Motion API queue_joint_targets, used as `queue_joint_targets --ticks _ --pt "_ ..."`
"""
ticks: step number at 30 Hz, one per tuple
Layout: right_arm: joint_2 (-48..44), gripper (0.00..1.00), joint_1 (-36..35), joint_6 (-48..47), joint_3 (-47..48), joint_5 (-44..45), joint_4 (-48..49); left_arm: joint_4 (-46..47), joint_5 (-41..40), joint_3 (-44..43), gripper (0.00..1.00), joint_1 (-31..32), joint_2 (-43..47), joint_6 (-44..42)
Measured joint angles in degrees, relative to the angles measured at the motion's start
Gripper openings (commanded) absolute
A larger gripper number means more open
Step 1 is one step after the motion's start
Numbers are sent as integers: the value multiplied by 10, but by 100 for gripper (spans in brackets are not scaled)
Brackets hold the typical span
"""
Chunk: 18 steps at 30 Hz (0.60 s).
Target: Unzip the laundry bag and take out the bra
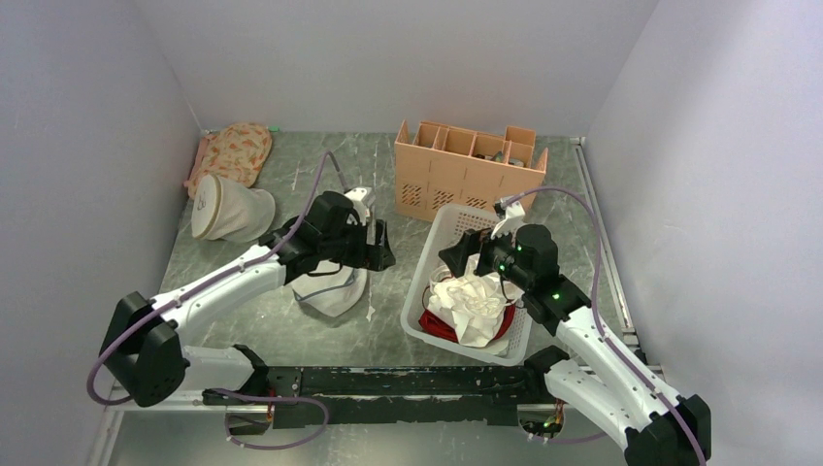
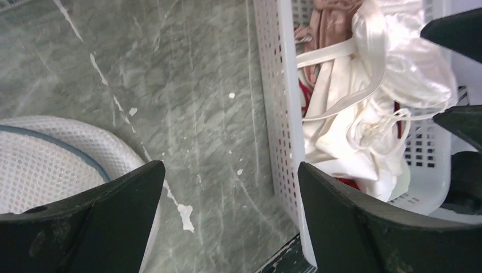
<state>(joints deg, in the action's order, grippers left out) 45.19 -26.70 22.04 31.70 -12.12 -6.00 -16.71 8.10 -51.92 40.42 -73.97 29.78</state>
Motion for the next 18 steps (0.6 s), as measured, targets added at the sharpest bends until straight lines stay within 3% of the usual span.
queue_joint_targets --ticks 3,8,13,18 --pt "-4 100 0 -7 24 15 -38 25 -8 8 100 -2 9 7" --pt "-17 100 0 -34 134 104 -127 17 -98 -19 99 -2 80 -34" --pt "-49 100 0 -50 249 204 -192 11 -205 -126 99 -2 205 -129" --pt "-90 100 0 -63 326 254 -217 21 -259 -185 99 -2 356 -193"
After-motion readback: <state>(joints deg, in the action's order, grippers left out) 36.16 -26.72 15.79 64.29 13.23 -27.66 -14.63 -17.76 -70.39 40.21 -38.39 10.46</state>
